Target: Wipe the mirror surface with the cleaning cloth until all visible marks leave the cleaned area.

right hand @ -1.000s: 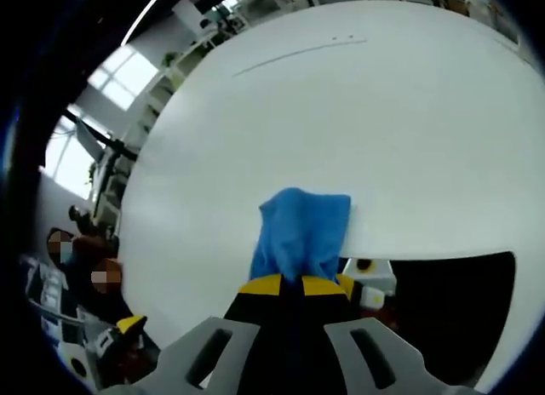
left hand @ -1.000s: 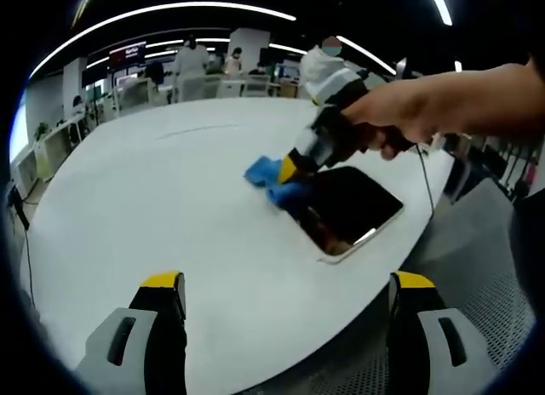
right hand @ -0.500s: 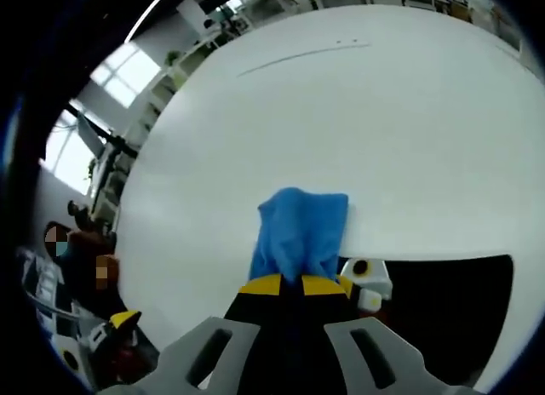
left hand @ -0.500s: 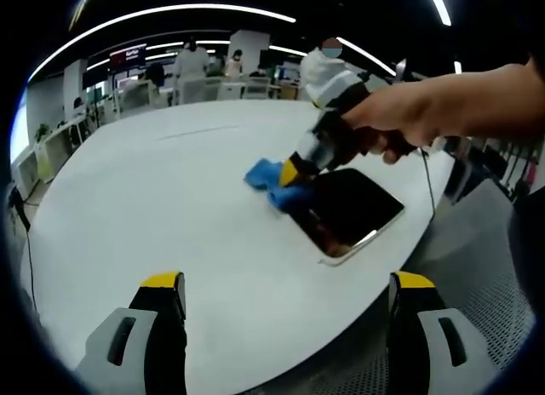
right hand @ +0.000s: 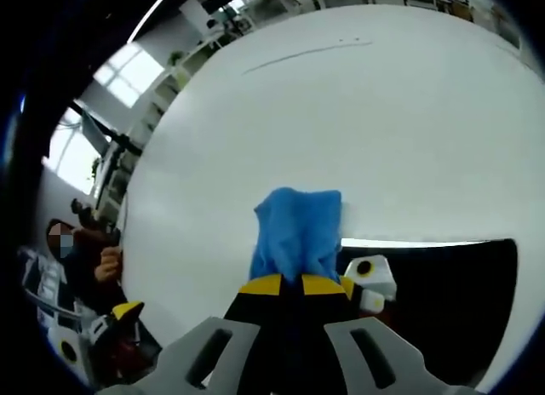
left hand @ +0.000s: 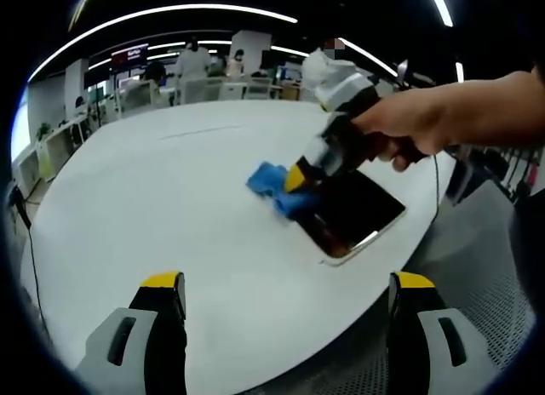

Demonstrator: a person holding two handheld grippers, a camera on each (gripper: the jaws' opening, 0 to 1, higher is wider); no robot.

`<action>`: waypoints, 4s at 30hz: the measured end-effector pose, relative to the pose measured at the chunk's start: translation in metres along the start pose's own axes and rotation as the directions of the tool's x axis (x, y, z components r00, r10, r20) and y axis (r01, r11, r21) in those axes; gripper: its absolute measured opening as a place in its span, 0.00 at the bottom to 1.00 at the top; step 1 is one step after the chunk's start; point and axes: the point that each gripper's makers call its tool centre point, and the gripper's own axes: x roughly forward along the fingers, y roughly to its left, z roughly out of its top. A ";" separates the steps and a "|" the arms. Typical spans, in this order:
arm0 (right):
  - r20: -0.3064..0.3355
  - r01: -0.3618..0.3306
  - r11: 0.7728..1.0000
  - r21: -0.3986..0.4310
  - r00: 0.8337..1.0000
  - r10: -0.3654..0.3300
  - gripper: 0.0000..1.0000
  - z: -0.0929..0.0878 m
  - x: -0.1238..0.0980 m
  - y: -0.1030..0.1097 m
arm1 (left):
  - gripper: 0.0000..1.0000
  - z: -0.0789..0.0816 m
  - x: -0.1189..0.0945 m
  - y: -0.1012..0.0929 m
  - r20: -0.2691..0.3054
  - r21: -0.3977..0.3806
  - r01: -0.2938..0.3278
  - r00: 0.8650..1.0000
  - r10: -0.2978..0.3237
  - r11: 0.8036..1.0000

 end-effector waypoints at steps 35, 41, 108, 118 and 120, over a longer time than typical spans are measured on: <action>-0.027 -0.061 0.998 0.014 0.998 0.061 0.00 -0.034 -0.012 0.012 | 0.99 0.000 0.000 0.000 -0.001 0.002 0.001 1.000 -0.001 1.000; -0.022 -0.062 0.998 0.002 0.998 0.062 0.00 -0.035 -0.013 0.012 | 0.99 0.000 0.000 0.000 -0.001 0.002 0.001 1.000 -0.001 1.000; 0.035 -0.014 0.997 0.075 0.999 0.011 0.00 -0.038 -0.053 -0.073 | 0.99 0.001 -0.001 0.002 0.010 -0.019 -0.005 1.000 0.006 1.000; 0.043 -0.011 0.997 0.081 0.999 0.007 0.00 -0.039 -0.058 -0.082 | 0.99 0.000 -0.001 0.002 0.006 -0.018 -0.007 1.000 0.007 1.000; 0.043 -0.009 0.997 0.078 0.999 0.006 0.00 -0.039 -0.059 -0.084 | 0.99 0.000 -0.001 0.002 0.005 -0.017 -0.007 1.000 0.007 1.000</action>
